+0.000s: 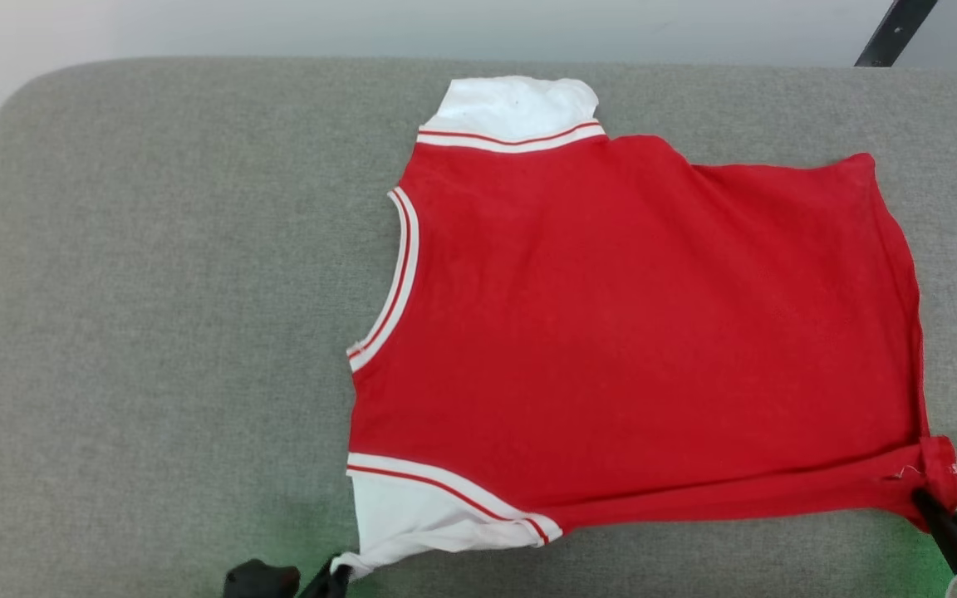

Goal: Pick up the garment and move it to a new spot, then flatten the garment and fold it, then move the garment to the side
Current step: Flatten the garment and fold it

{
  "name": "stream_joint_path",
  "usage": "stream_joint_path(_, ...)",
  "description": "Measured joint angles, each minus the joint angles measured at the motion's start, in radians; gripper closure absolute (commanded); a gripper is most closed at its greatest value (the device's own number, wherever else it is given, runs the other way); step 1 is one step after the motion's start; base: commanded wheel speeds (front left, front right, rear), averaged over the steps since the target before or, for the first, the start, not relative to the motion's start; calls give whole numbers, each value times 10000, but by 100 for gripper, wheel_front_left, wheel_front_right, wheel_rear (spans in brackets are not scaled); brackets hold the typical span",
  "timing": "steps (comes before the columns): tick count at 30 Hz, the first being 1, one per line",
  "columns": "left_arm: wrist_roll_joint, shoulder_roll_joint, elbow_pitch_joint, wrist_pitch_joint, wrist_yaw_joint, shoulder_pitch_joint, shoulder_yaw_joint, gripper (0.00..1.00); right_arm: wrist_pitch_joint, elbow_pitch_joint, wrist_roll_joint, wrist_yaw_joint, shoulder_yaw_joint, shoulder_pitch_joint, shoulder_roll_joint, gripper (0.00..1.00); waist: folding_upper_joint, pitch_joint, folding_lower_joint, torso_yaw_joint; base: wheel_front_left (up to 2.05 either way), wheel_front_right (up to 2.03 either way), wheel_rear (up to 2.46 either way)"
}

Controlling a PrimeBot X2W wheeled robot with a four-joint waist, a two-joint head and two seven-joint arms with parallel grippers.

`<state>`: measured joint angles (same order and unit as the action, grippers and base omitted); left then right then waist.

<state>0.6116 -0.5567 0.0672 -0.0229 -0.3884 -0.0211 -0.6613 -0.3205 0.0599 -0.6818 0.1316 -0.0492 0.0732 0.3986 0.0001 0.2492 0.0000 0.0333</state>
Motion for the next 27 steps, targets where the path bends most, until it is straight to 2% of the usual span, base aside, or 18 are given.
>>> stream_joint_path(8, -169, -798, 1183, -295, -527, 98, 535, 100, -742, -711, 153, 2, -673, 424, -456, 100, -1, -19, -1, -189, 0, 0, 0)
stream_joint_path(10, -401, -1112, 1741, -642, -807, 315, 667, 100, -957, -940, 328, 2, -784, 382, -531, 100, 0, -68, 0, -316, 0, 0, 0)
stream_joint_path(15, -706, -1517, 2268, -1164, -899, 735, 686, 100, -1206, -1204, 596, 2, -832, 99, -579, 100, -1, -124, 0, -497, 0, 0, 0)
stream_joint_path(18, -826, -1674, 2426, -1452, -836, 1241, 732, 100, -1450, -1271, 773, 2, -880, -297, -644, 100, 0, -141, 0, -627, 0, 0, 0)
stream_joint_path(25, -1131, -1751, 2265, -2073, -217, 2693, 554, 100, -1942, -1035, 1229, 0, -734, -1426, -539, 100, 0, -65, 0, -789, 0, 0, 0)
stream_joint_path(26, -1193, -1747, 2105, -2234, 21, 3130, 504, 100, -2008, -915, 1350, 0, -616, -1746, -481, 100, 0, -24, 0, -807, 0, 0, 0)
stream_joint_path(27, -1193, -1747, 2105, -2234, 21, 3130, 504, 100, -2008, -915, 1350, 0, -616, -1746, -481, 100, 0, -24, 0, -807, 0, 0, 0)
